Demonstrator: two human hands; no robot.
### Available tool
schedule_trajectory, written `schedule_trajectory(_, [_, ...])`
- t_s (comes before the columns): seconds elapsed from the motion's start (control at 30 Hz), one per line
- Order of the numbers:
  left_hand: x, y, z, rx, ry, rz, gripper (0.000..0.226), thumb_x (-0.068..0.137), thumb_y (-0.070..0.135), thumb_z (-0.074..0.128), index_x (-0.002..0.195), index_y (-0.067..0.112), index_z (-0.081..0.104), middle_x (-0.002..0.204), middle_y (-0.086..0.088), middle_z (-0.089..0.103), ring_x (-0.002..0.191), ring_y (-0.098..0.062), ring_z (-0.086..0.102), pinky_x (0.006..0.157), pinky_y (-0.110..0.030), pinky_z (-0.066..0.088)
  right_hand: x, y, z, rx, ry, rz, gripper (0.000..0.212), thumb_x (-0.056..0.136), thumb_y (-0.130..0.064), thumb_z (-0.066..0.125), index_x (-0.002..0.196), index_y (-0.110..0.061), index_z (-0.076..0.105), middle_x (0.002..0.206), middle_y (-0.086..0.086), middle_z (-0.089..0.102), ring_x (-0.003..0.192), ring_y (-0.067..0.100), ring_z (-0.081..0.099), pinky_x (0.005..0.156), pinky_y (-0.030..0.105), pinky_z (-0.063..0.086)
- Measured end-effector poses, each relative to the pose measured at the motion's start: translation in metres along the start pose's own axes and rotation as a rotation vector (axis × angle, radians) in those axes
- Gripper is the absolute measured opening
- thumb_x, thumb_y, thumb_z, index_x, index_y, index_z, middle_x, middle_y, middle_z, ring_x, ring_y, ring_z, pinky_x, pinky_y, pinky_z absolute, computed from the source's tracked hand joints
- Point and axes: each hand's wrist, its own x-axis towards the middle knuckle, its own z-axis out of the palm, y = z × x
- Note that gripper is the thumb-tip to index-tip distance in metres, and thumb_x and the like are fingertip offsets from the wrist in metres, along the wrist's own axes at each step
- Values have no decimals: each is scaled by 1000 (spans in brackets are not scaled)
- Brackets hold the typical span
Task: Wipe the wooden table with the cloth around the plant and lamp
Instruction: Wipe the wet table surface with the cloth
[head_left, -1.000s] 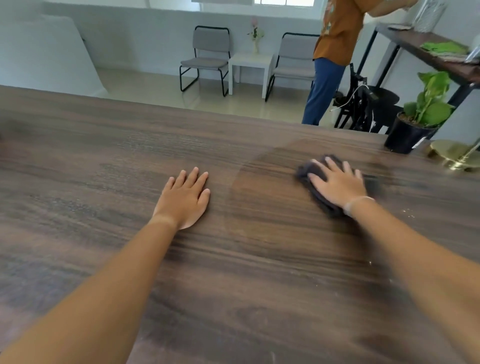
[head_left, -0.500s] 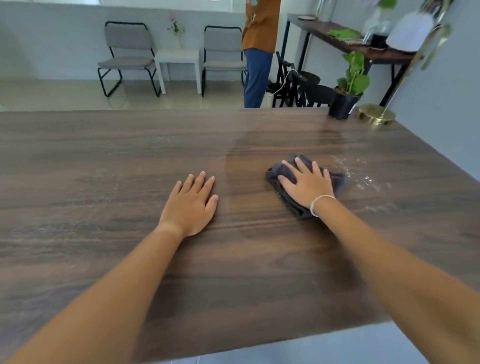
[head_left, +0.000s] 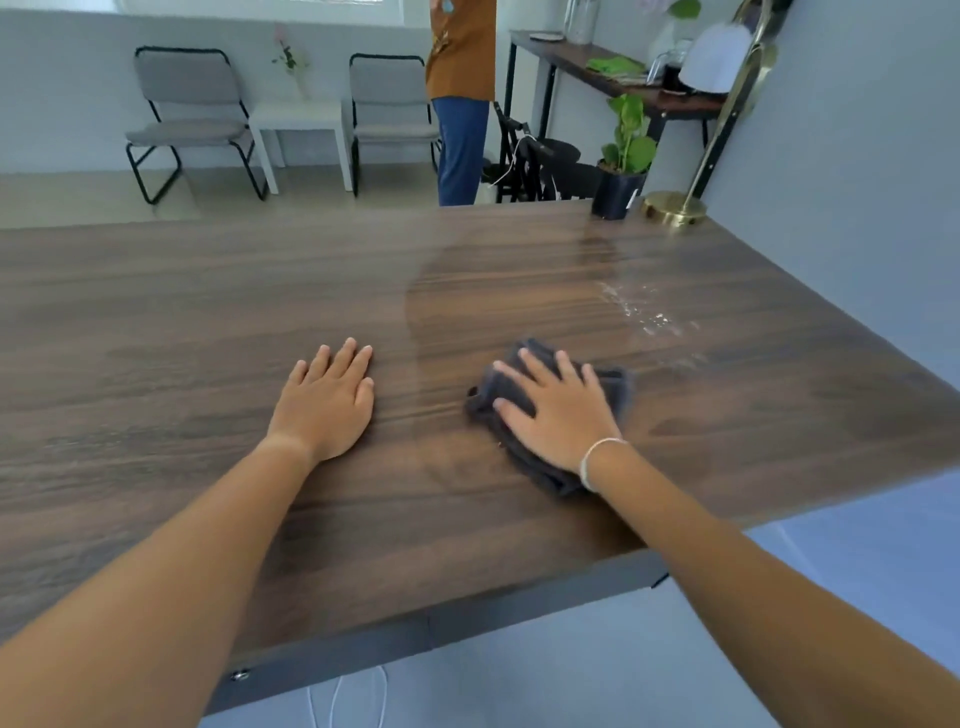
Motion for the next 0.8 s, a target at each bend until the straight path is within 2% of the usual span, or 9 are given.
schedule_trajectory(0.1, [3, 4, -3, 3, -24, -11, 52, 98, 31, 20, 148, 21, 13, 159, -1, 6, 147, -27, 6, 118, -42, 5, -80, -32, 6, 87, -22, -381, 54, 88, -58, 25, 140, -47, 30, 156, -13, 24, 146, 25, 13, 116, 45, 3])
schedule_trajectory(0.17, [8, 15, -5, -24, -34, 9, 51, 98, 30, 21, 148, 20, 14, 159, -1, 6, 146, -28, 6, 118, -42, 4, -113, 11, -6, 125, -13, -368, 52, 87, -58, 25, 139, -51, 29, 154, -19, 23, 145, 18, 13, 116, 39, 4])
schedule_trajectory(0.3, [24, 54, 1, -84, -21, 116, 52, 98, 30, 22, 148, 19, 13, 159, -1, 5, 147, -26, 4, 118, -41, 2, -69, 165, -42, -39, -12, 216, 62, 83, -63, 13, 143, -47, 18, 158, -14, 14, 147, 25, 11, 116, 46, 12])
schedule_trajectory(0.37, [32, 76, 6, -92, -19, 151, 52, 98, 31, 22, 148, 19, 13, 159, -2, 5, 147, -26, 4, 118, -41, 2, -22, 186, -48, -11, 17, 496, 57, 93, -55, 20, 146, -37, 20, 160, -8, 12, 146, 30, 9, 116, 51, 11])
schedule_trajectory(0.4, [38, 88, 7, -92, -19, 164, 52, 98, 31, 22, 148, 19, 13, 159, -2, 5, 147, -26, 4, 118, -41, 2, -5, 174, -43, -23, 35, 504, 55, 94, -53, 23, 146, -37, 21, 160, -7, 13, 145, 32, 10, 116, 52, 11])
schedule_trajectory(0.53, [68, 136, 8, -76, -16, 207, 52, 98, 30, 23, 148, 17, 14, 159, -4, 6, 147, -28, 6, 118, -42, 4, -35, 98, -15, 0, 3, -73, 57, 88, -59, 19, 144, -46, 21, 158, -13, 16, 146, 23, 8, 117, 46, 5])
schedule_trajectory(0.6, [85, 157, 9, -69, -13, 214, 52, 98, 30, 23, 148, 17, 14, 159, -4, 7, 147, -28, 6, 118, -42, 4, -80, 122, -25, 83, -6, -199, 57, 85, -61, 15, 140, -53, 21, 155, -21, 13, 142, 10, 2, 116, 39, 1])
schedule_trajectory(0.67, [99, 173, 14, -64, -17, 203, 53, 98, 32, 23, 148, 17, 14, 159, -4, 6, 147, -27, 5, 118, -42, 4, -91, 201, -42, 43, 22, -30, 53, 85, -62, 15, 138, -56, 17, 155, -21, 14, 144, 11, 5, 116, 40, 5])
schedule_trajectory(0.8, [116, 200, 27, -54, -30, 139, 54, 97, 35, 23, 148, 19, 14, 159, -3, 7, 147, -27, 5, 119, -42, 3, -26, 349, -78, -17, 52, 603, 54, 95, -52, 20, 146, -39, 18, 160, -8, 12, 146, 27, 11, 116, 51, 13])
